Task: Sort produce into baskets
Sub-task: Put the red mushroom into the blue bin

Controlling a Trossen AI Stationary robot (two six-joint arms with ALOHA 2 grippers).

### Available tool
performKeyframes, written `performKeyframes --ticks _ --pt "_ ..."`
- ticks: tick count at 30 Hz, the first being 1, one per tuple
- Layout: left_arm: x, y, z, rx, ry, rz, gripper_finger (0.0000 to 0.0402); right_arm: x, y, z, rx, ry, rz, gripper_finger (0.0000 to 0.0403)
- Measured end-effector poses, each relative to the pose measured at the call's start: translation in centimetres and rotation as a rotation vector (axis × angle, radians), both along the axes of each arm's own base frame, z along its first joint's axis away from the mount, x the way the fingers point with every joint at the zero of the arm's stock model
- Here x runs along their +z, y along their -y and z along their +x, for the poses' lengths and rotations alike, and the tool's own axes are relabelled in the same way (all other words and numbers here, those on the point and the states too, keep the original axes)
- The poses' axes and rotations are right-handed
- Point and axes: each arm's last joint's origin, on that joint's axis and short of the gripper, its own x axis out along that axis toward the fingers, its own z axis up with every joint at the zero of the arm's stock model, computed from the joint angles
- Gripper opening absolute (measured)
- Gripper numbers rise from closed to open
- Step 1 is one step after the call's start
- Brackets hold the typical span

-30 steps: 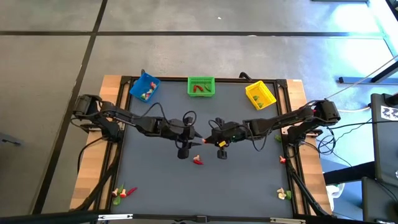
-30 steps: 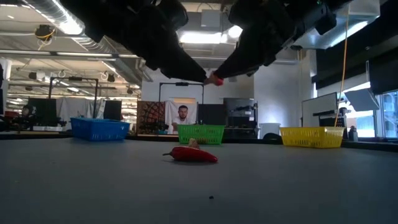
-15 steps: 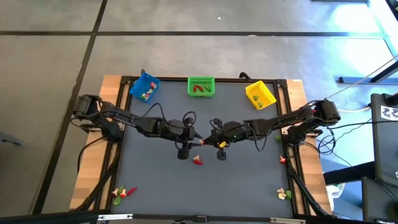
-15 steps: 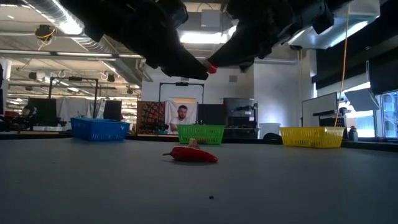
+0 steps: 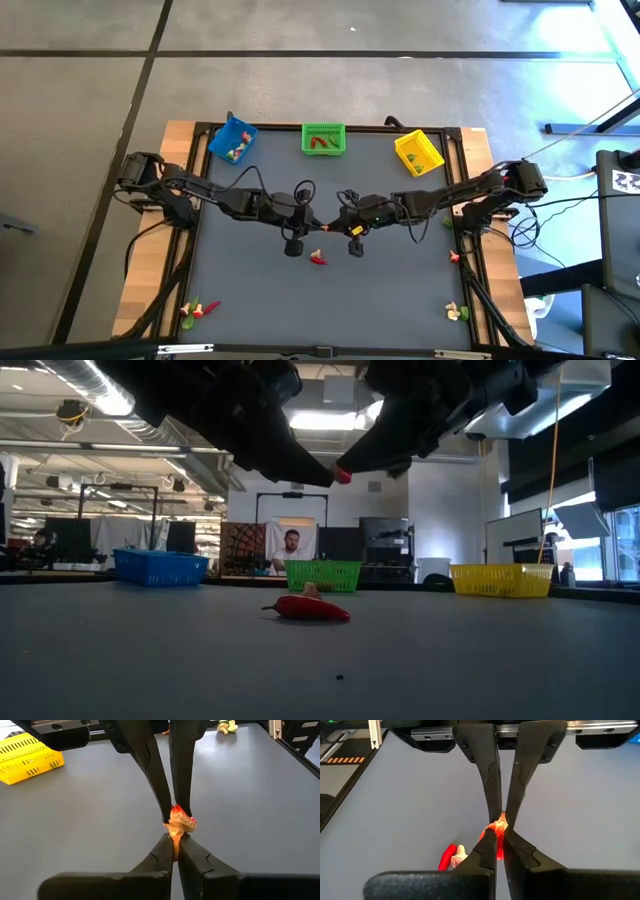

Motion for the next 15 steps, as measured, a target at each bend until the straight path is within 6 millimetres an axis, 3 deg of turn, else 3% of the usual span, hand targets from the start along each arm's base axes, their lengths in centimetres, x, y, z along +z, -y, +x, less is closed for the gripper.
performKeyframes --ticks 4,8,15 --pt "0.0 0.0 0.0 0.0 0.001 0.0 0.0012 0.0 0.0 0.0 -0.003 -0.001 0.004 0.0034" --pt "0.1 0.0 0.0 0.002 0.005 0.001 0.0015 0.2 0.0 -0.2 -0.002 -0.004 0.003 0.0083" --pt "1.1 -0.7 -0.9 0.029 -0.017 0.058 0.0011 1.4 0.3 -2.4 -0.001 -0.114 0.003 0.0153"
